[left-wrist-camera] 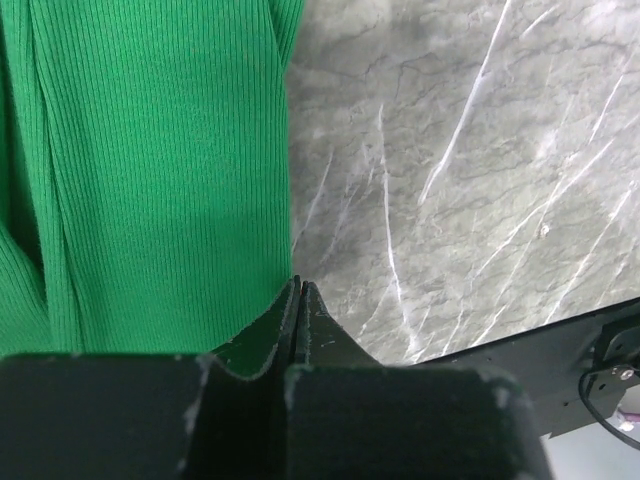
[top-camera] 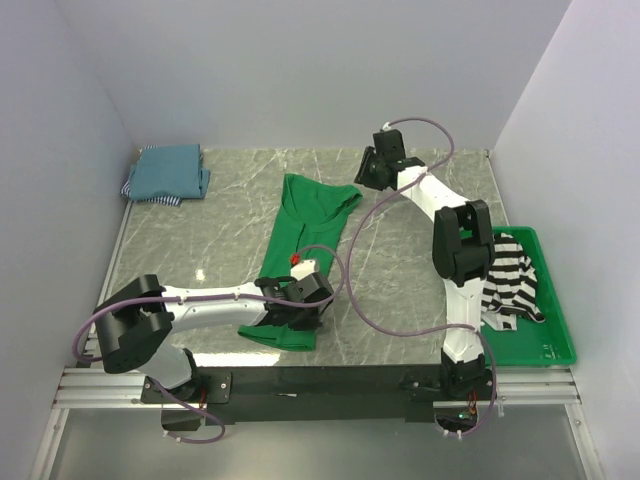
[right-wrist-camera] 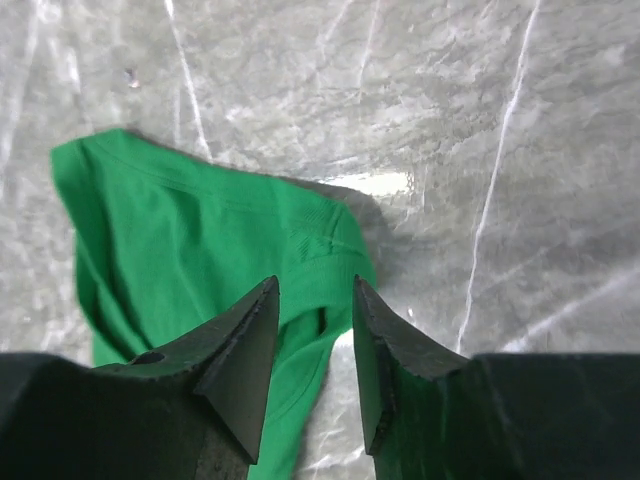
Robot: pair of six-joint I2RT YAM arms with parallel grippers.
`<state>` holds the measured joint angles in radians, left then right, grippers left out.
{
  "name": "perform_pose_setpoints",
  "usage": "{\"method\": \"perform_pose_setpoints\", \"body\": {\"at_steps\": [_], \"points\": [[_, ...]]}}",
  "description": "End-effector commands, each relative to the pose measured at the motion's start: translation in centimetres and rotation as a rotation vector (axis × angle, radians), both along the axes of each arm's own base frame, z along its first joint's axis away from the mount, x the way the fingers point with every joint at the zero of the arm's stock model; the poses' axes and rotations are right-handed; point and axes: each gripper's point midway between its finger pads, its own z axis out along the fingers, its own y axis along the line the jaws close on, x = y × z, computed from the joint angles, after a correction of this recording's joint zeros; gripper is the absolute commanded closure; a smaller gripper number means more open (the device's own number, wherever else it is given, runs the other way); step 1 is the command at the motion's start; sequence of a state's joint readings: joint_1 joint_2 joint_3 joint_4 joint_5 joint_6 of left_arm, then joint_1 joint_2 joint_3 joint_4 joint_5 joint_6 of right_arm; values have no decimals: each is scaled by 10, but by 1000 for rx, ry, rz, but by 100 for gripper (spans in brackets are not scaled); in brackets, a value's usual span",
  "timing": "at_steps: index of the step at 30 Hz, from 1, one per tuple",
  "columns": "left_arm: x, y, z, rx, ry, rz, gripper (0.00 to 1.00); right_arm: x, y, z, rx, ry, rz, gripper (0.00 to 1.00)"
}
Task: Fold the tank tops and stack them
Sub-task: Fold the tank top
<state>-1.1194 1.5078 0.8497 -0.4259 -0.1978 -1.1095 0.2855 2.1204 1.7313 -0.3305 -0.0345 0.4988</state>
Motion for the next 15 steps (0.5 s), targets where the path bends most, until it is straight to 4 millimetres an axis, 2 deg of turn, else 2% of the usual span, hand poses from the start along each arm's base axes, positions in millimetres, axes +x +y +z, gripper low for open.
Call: {"method": "perform_pose_setpoints", "body": {"at_steps": [1, 6, 15], "points": [[0, -7, 5, -19, -4, -40, 100, 7, 4, -3, -22, 2, 42, 57], [-7, 1, -2, -8, 16, -48, 99, 4, 0, -22, -58, 16, 53, 49], [-11, 5, -9, 2, 34, -56, 100, 1, 6, -42, -8, 46, 44, 49]]}}
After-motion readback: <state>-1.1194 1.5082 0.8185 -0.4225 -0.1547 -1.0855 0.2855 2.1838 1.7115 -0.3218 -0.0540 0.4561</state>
